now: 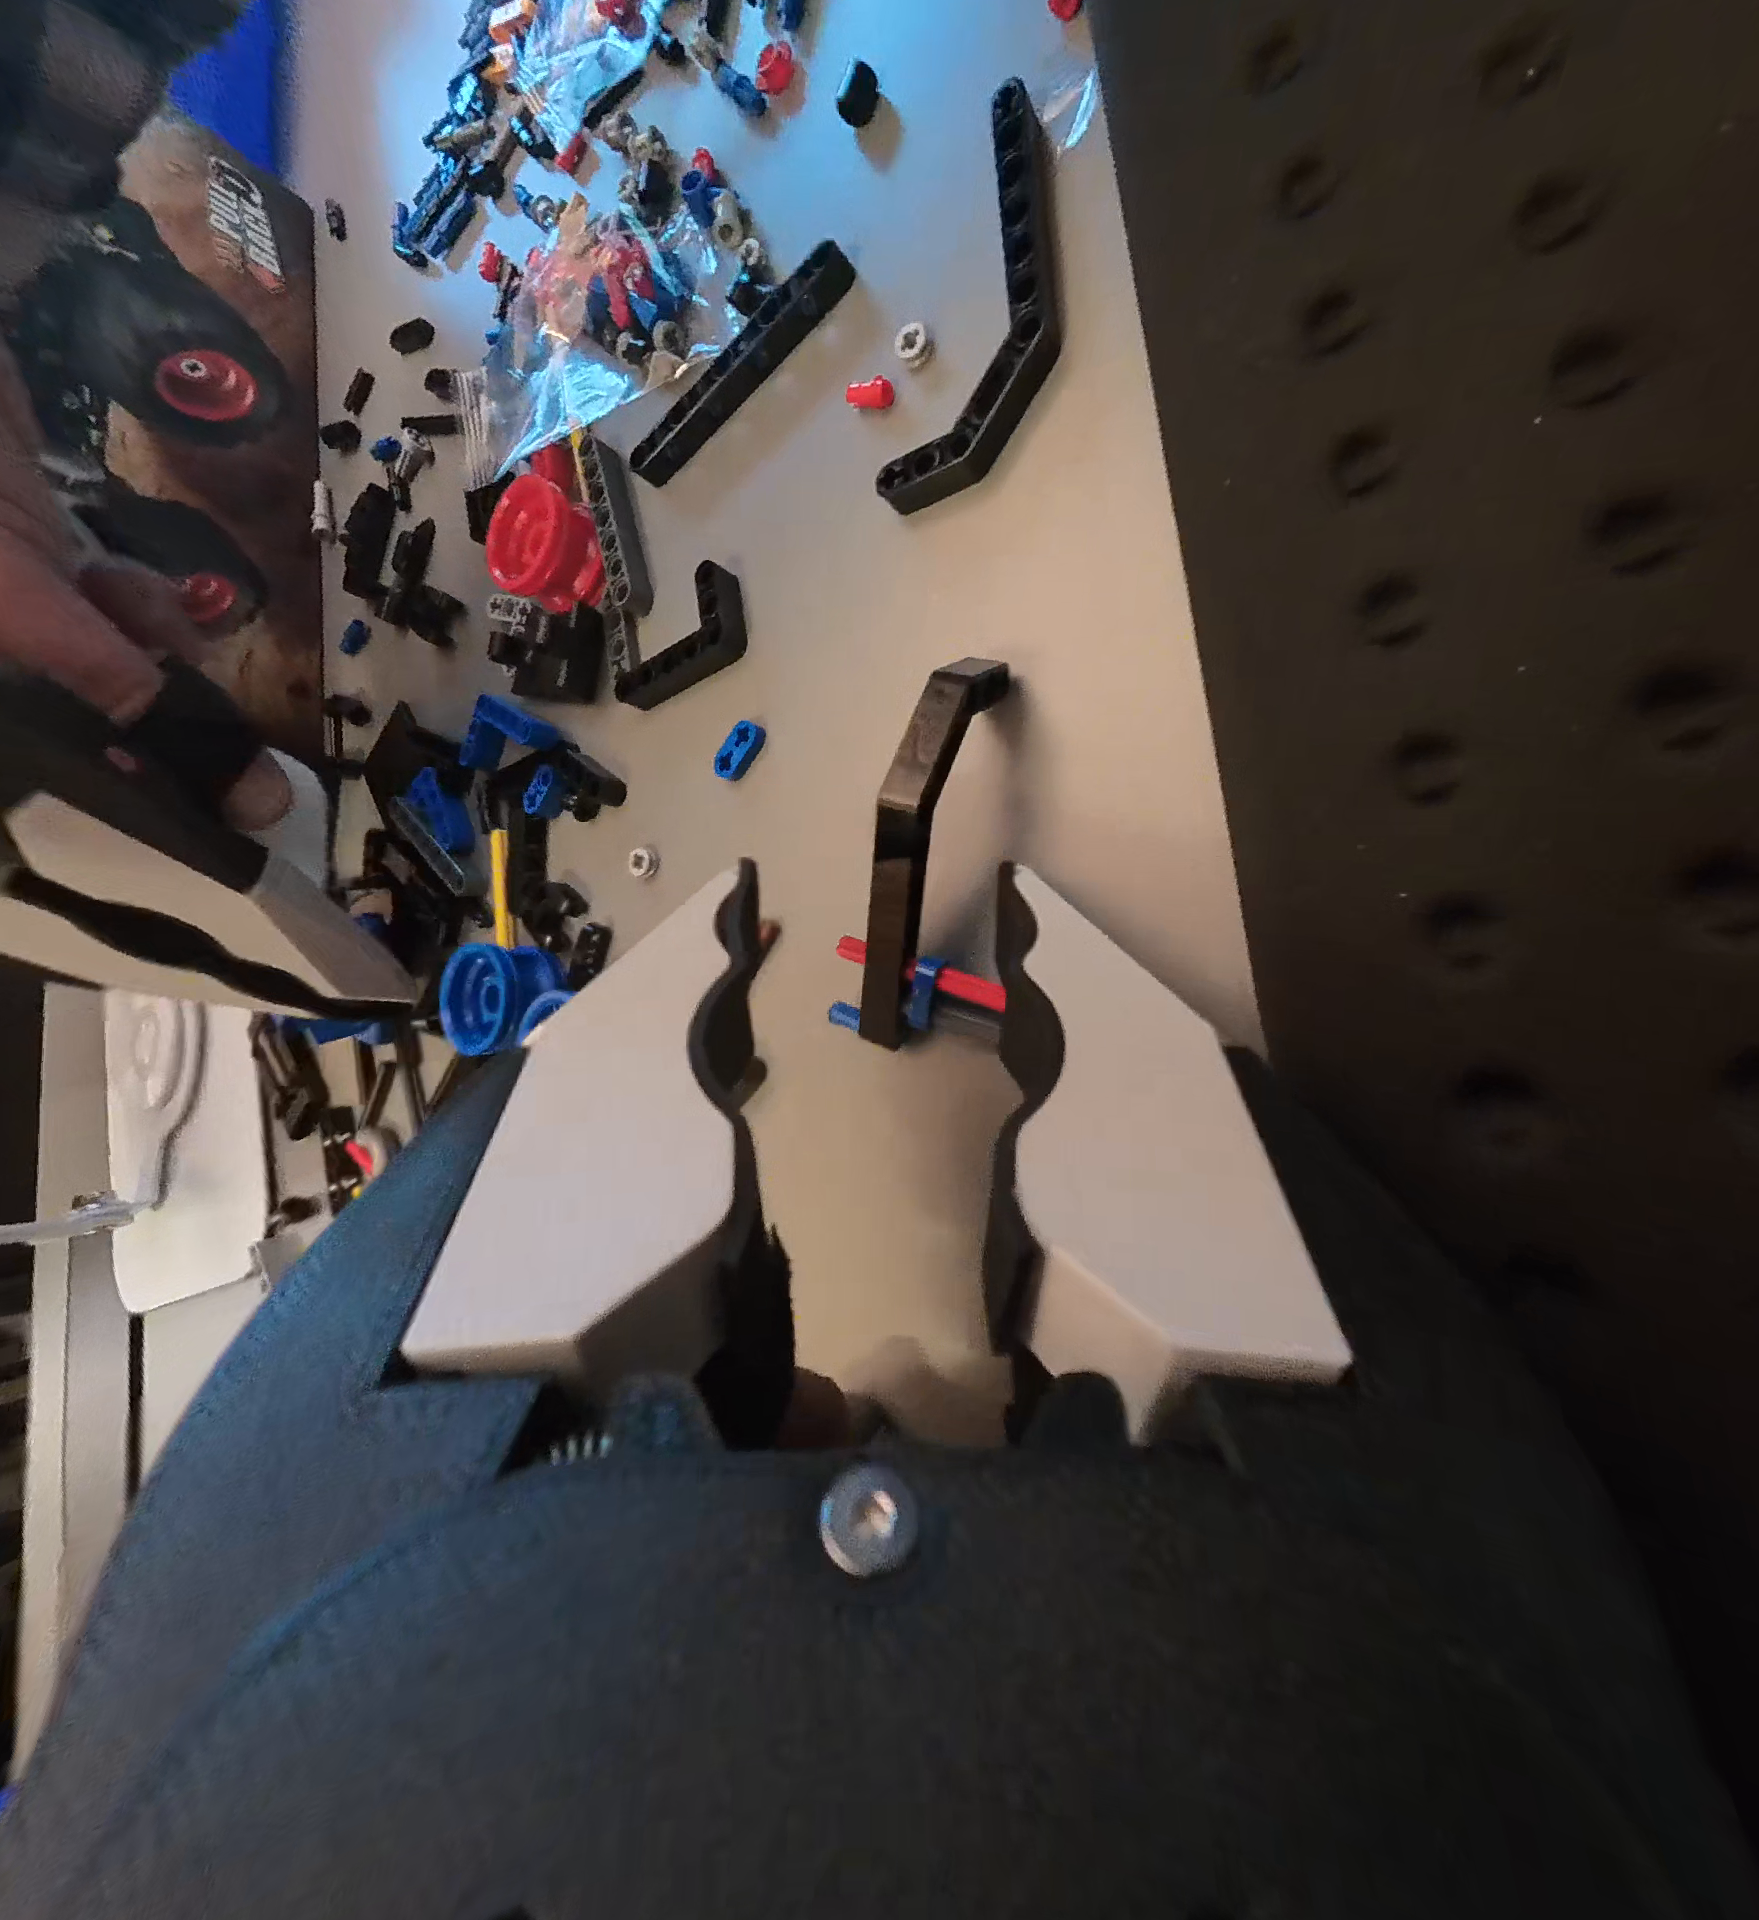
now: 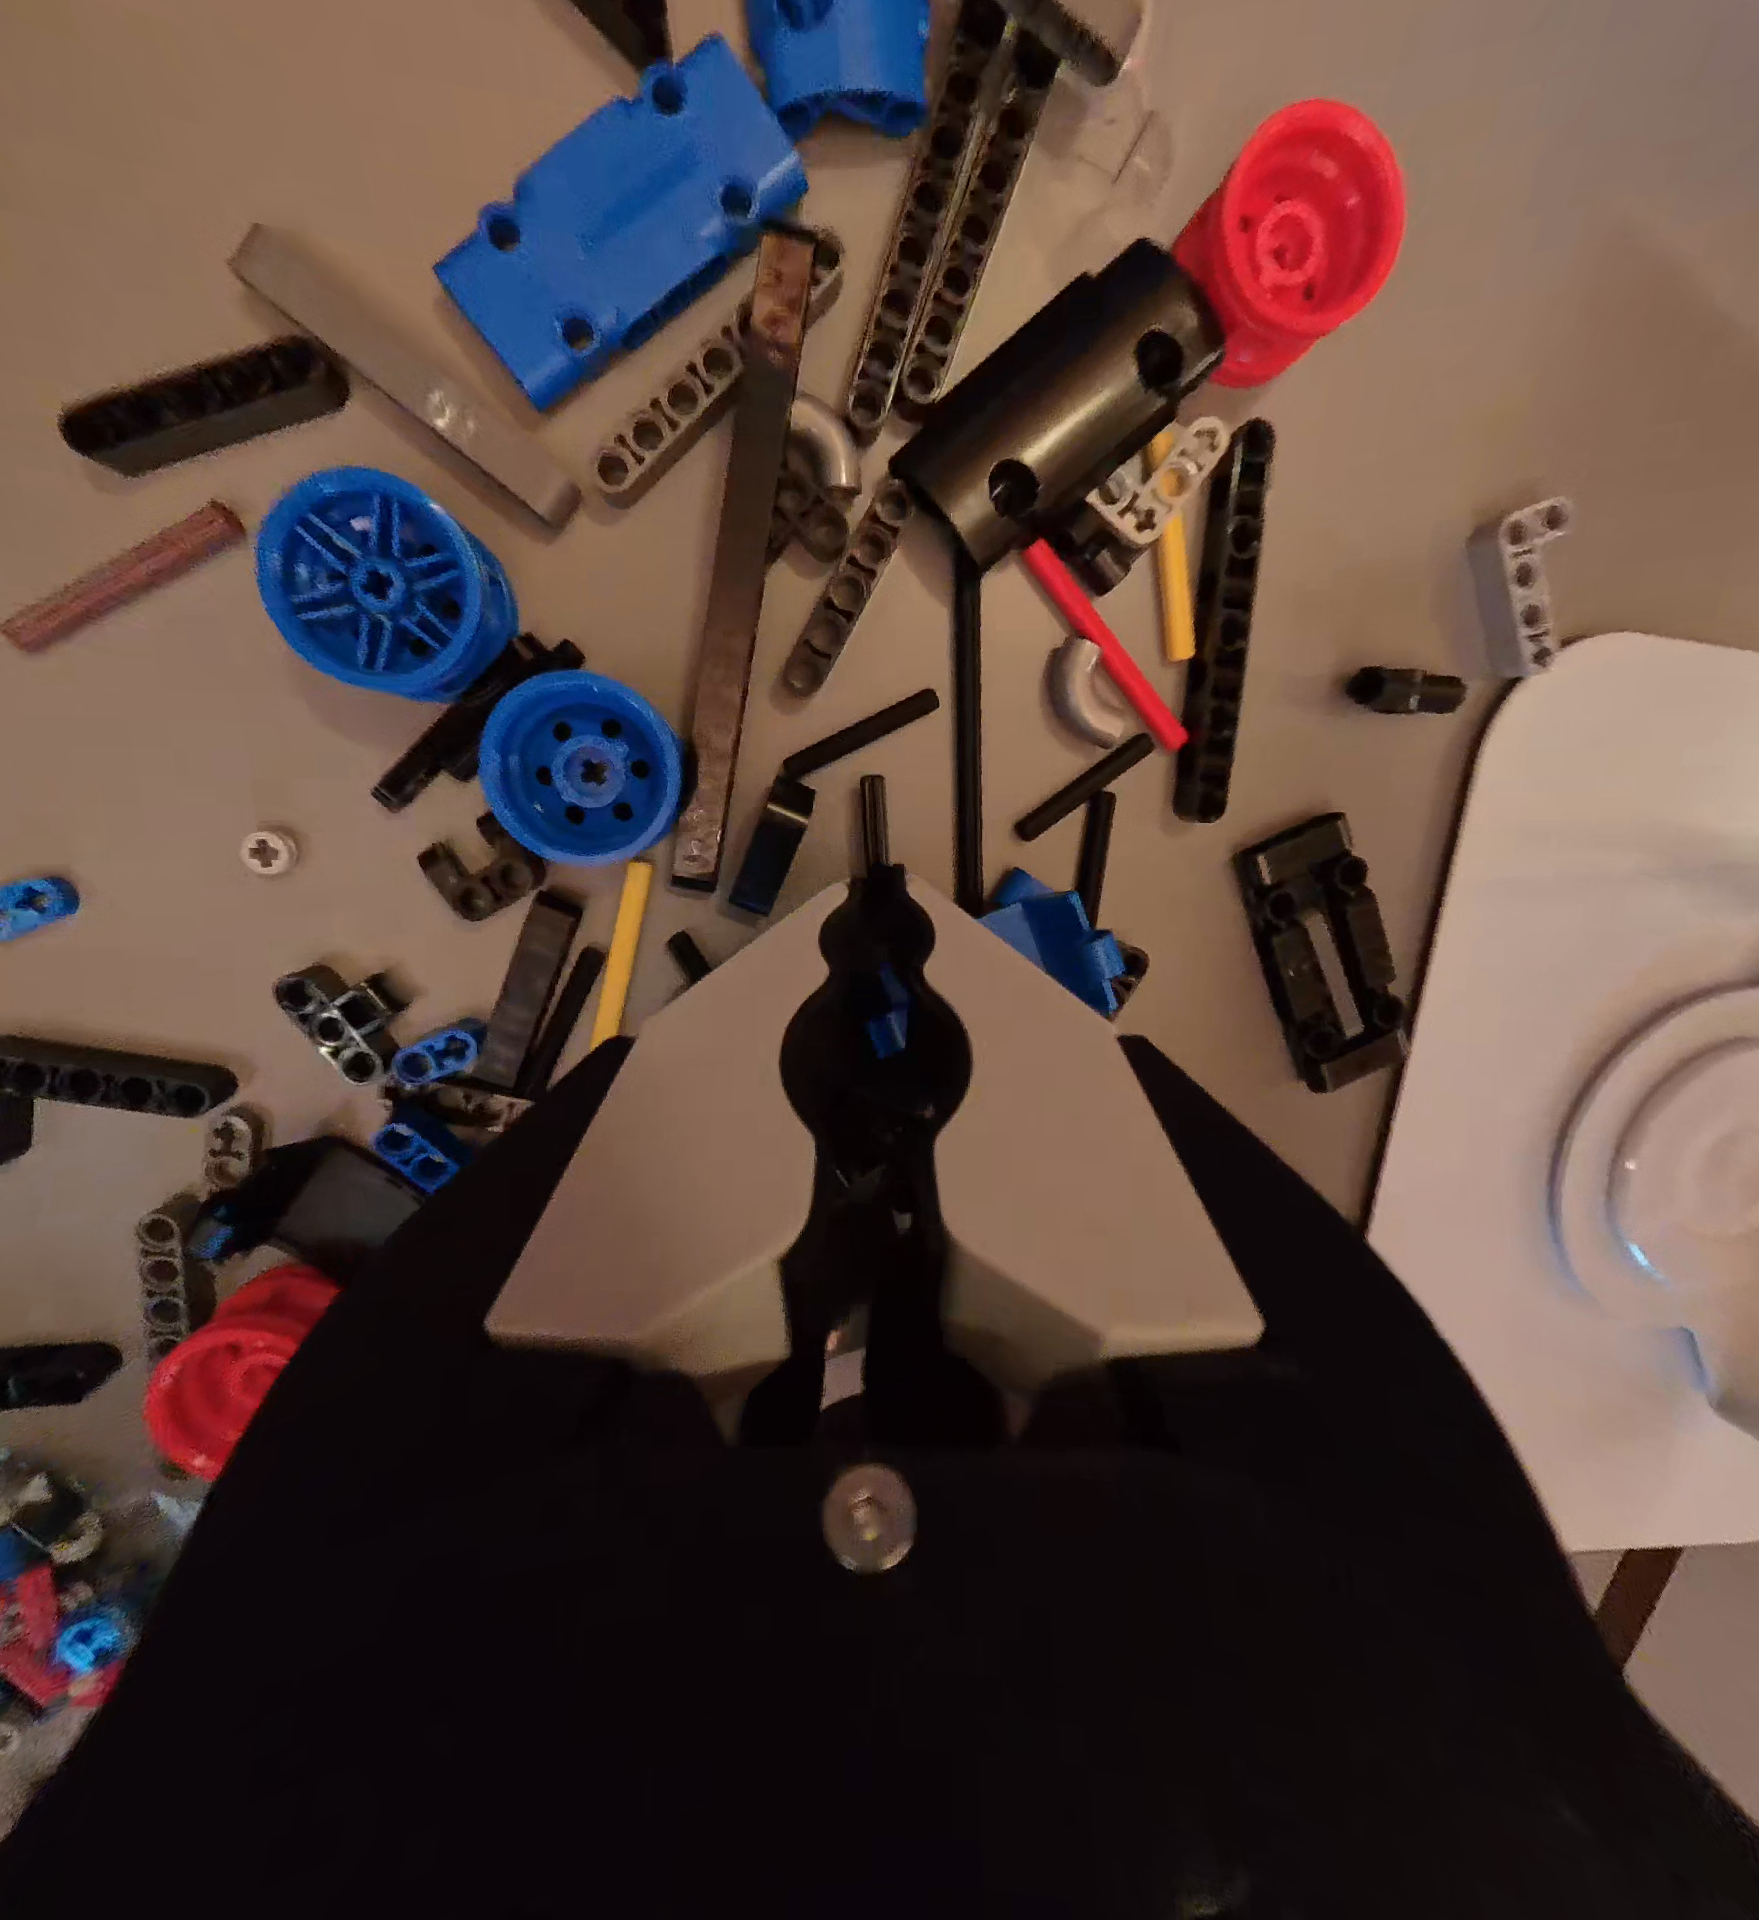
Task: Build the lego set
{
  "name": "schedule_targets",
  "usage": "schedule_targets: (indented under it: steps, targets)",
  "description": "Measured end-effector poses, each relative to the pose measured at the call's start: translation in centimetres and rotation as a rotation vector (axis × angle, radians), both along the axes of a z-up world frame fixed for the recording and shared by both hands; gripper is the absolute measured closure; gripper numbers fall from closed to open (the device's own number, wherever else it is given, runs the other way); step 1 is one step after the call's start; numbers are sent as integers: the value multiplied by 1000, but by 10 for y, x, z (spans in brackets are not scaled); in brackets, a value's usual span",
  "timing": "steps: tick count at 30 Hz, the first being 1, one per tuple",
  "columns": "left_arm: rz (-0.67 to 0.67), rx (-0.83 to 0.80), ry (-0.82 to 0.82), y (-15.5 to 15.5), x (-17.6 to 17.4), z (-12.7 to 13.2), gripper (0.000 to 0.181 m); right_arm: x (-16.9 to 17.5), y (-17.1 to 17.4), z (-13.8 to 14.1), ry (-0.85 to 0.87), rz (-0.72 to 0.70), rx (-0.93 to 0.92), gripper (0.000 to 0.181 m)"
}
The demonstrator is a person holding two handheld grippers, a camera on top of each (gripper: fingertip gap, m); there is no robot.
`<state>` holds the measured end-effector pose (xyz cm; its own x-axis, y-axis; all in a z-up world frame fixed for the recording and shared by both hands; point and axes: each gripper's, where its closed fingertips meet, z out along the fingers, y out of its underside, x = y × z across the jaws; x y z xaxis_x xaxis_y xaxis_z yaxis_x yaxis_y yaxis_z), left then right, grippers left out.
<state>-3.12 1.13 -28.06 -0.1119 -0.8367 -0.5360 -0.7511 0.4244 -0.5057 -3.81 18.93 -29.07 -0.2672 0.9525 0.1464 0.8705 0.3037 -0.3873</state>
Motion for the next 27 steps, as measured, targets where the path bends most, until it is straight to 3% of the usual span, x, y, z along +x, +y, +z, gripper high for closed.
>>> schedule_targets:
  steps: [4, 7, 10, 12, 16, 20, 23, 27]
  targets:
    - [34, -51, -156, 2, -1, 31, 129, 1, -12, 37, 136, -18, 95, 181]
    - [209, -50, -375, 32, -9, 77, 142, 3, -39, 73, 240, 30, 248, 180]
    - [342, -108, -559, 56, -15, 107, 152, -1, -79, 101, 329, 76, 377, 181]
    - [338, -115, -581, 57, -10, 113, 155, -1, -102, 110, 357, 98, 448, 181]
    - [331, 11, -444, 56, 0, 101, 180, 0, -128, 120, 384, 103, 529, 180]
    - [310, 21, -465, 48, 7, 105, 181, 6, -136, 123, 377, 81, 575, 180]
    - [280, 17, -535, 43, 10, 115, 181, 11, -140, 133, 473, -9, 442, 179]
    - [168, 16, -692, 28, 12, 142, 181, 20, -149, 152, 716, -149, 51, 172]
